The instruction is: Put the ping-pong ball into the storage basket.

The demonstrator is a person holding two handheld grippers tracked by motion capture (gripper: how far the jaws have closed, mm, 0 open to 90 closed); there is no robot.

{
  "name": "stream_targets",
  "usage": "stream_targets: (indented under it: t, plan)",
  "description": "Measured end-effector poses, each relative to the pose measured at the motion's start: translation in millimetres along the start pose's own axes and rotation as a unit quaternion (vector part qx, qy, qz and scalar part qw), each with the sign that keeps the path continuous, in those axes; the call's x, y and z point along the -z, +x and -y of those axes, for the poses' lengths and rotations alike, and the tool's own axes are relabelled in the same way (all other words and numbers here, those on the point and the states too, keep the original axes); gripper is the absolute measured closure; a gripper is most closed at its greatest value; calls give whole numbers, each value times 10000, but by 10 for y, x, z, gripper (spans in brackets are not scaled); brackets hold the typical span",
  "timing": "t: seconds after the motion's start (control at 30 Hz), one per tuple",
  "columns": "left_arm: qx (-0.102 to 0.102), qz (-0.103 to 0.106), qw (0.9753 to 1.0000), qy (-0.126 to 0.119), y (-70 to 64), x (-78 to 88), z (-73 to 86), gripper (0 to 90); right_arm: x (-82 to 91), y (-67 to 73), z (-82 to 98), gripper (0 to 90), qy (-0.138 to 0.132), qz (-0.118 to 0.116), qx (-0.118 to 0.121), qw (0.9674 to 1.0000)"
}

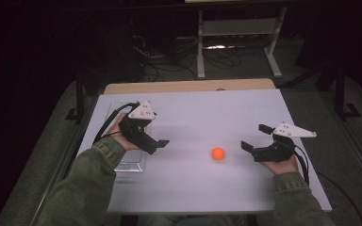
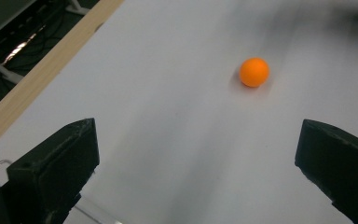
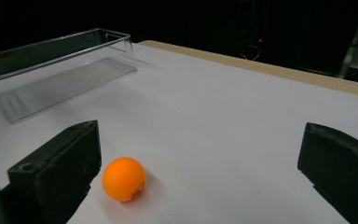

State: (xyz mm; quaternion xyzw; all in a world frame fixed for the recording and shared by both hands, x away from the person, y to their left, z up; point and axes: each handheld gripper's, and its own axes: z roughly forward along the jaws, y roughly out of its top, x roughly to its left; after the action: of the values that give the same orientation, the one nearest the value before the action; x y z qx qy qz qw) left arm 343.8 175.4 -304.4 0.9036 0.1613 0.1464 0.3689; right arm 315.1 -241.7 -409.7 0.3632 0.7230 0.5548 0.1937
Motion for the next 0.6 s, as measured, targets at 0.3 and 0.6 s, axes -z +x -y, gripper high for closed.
stream_targets:
  t: [0.3,0.6]
  plan:
    - [-138,125,9997,160,1,-113,-132,0,7,0,-3,0,-20,-14,17,10000]
    - [-144,189,9994,263,37,-226,-212,0,10,10,-5,0,-28,-18,22,10000]
